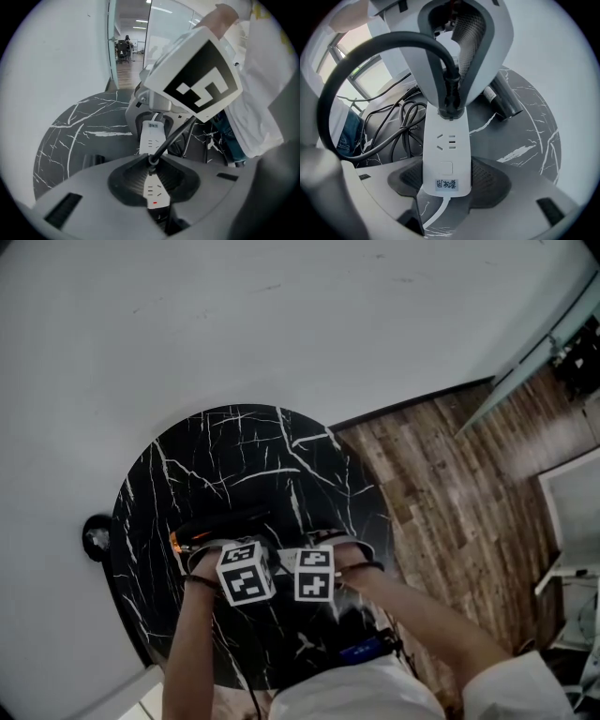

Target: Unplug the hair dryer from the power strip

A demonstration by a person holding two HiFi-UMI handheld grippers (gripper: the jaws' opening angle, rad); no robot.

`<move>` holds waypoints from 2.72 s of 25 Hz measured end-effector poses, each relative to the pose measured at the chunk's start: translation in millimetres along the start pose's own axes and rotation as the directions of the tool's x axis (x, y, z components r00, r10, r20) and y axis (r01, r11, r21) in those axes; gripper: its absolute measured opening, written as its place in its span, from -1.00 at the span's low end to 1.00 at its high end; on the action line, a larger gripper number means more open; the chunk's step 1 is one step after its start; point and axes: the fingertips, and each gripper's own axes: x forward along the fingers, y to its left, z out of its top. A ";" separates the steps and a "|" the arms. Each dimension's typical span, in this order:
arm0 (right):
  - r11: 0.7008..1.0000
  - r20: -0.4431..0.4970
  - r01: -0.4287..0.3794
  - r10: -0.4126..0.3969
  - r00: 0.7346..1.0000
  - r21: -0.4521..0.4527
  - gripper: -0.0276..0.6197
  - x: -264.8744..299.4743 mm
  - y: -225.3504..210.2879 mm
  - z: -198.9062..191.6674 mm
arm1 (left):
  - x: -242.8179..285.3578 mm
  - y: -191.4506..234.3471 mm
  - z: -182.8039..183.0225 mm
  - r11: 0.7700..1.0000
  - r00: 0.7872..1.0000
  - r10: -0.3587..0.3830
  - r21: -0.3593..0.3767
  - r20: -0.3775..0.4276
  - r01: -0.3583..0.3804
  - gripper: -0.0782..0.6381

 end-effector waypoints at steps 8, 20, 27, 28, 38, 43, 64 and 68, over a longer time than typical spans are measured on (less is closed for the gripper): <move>1.000 0.022 0.000 0.000 1.000 0.014 -0.09 -0.7 1.7 -0.7 | -7.0 5.3 13.6 0.985 0.985 -0.175 0.012 0.011 0.175 -0.63; 1.000 0.012 -0.001 0.001 1.000 0.005 -0.09 -1.1 1.9 -1.0 | 12.7 2.5 -7.6 0.999 0.995 -0.037 0.008 0.091 0.036 -0.63; 1.000 -0.022 0.000 0.000 1.000 0.004 -0.09 0.7 1.9 0.1 | -0.3 -0.9 -2.8 0.998 1.000 -0.008 0.058 0.000 0.008 -0.65; 1.000 -0.026 0.000 0.000 1.000 0.001 -0.09 0.3 2.0 0.3 | -1.0 -1.7 -2.7 0.998 1.000 -0.003 0.059 -0.005 0.003 -0.65; 1.000 0.003 0.001 -0.001 1.000 0.009 -0.09 -0.9 0.5 1.6 | -3.4 6.6 -1.5 0.983 0.983 -0.145 -0.098 0.116 0.157 -0.63; 1.000 0.003 0.003 -0.004 1.000 0.009 -0.09 -0.6 2.3 1.4 | -2.3 -2.6 -2.0 0.999 1.000 0.014 0.041 0.010 -0.014 -0.65; 1.000 -0.012 -0.001 0.001 1.000 0.018 -0.09 -0.4 3.0 -1.4 | -6.6 -11.7 -10.7 1.000 0.999 -0.005 -0.019 0.052 0.006 -0.66; 1.000 -0.004 0.004 -0.004 1.000 0.022 -0.09 -1.4 0.4 -1.6 | -4.9 -10.2 -12.2 0.999 0.997 0.009 -0.053 0.078 -0.005 -0.66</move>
